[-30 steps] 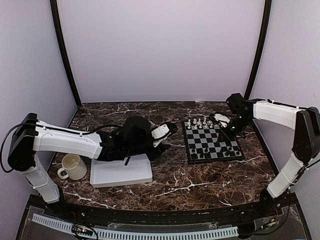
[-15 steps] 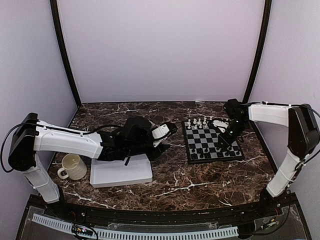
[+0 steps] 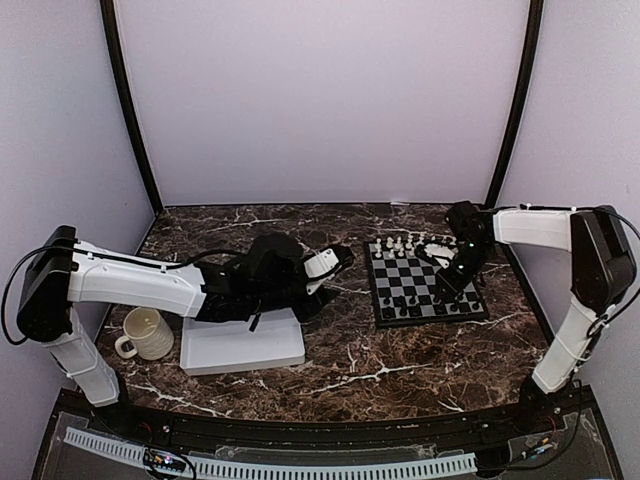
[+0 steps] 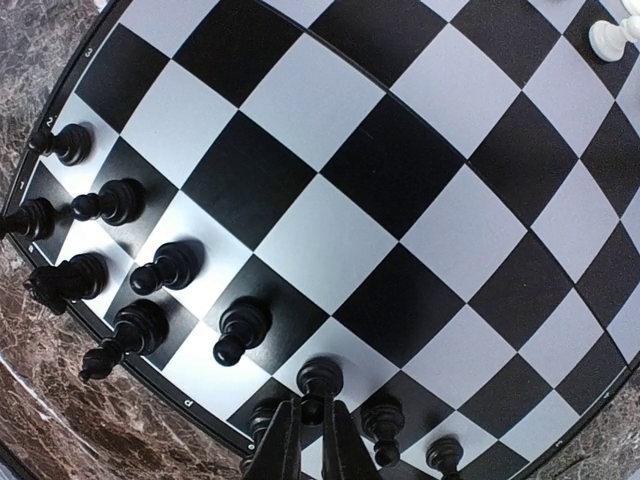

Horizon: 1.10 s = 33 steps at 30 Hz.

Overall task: Set up the chess pieces on the board
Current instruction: Place the pawn at e8, then adjust the knight in the storage box.

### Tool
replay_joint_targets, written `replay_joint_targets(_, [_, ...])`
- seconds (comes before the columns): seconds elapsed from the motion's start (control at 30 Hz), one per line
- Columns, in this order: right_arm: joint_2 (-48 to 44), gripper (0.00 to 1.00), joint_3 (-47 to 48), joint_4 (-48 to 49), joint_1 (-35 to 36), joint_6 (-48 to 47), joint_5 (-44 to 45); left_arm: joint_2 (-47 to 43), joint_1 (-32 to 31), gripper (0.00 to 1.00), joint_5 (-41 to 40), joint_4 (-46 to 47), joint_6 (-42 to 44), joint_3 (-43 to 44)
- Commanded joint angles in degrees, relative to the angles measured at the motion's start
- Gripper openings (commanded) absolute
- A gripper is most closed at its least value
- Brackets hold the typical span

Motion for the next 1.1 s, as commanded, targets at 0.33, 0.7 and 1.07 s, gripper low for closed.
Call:
replay_joint_targets(0.33, [-1.8, 0.26, 1.3, -1.5, -0.1, 1.1, 0.2, 0.0, -0.1, 0.45, -5.6, -2.6, -1.7, 2.2])
replay_joint_targets(0.7, [-6.3, 0.33, 4.4, -2.0, -0.2, -0.4, 0.0, -1.2, 12.4, 0.45, -10.6, -30.6, -26.7, 9.6])
replay_joint_targets(1.07, [-5.5, 0.33, 7.9, -2.2, -0.4, -0.7, -6.8, 9.2, 27.9, 0.31, 6.4, -46.0, -31.6, 16.4])
